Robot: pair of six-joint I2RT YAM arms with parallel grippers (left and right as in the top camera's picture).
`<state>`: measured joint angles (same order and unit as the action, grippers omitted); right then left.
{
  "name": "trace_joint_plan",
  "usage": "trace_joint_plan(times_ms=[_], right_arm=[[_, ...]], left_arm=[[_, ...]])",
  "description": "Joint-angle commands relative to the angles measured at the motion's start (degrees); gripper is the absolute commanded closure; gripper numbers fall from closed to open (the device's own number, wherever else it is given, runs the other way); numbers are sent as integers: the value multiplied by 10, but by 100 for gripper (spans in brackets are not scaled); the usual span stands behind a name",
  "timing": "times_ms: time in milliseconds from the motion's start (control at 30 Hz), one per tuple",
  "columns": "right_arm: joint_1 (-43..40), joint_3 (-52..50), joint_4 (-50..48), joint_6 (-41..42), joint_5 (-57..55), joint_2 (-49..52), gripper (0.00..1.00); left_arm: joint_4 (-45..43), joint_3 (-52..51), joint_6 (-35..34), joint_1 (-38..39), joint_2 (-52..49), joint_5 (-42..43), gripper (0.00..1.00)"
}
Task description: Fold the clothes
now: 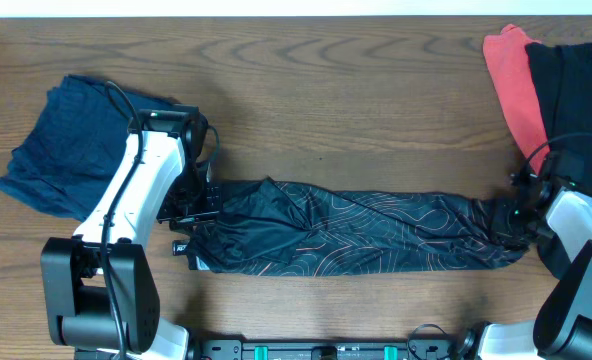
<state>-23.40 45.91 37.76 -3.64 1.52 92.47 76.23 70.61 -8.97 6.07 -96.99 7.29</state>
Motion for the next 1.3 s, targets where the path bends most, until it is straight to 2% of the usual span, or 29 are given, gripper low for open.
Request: trace_joint_plan(times_ms=[0,167,367,533,733,1033,1267], right_arm=[[15,11,22,11,-6,14,99],[18,55,71,55,-37,13,99],[21,158,177,118,-73,3,99],[55,231,250,130,-71,-13,99],[163,237,262,134,-66,-29,99],[351,237,251,205,-54,-19,99],[452,236,249,252,-53,25,99]], left_arm=[[2,-1,1,-2,2,-3,67],[1,-1,1,-2,2,-3,67],[-3,-1,-1,-2,2,-3,67],[-4,-1,-1,-2,2,-3,67],[-5,-1,-3,-2,2,-3,67],[-5,-1,-3,-2,2,-3,67],[-5,-1,-3,-2,2,-3,67]])
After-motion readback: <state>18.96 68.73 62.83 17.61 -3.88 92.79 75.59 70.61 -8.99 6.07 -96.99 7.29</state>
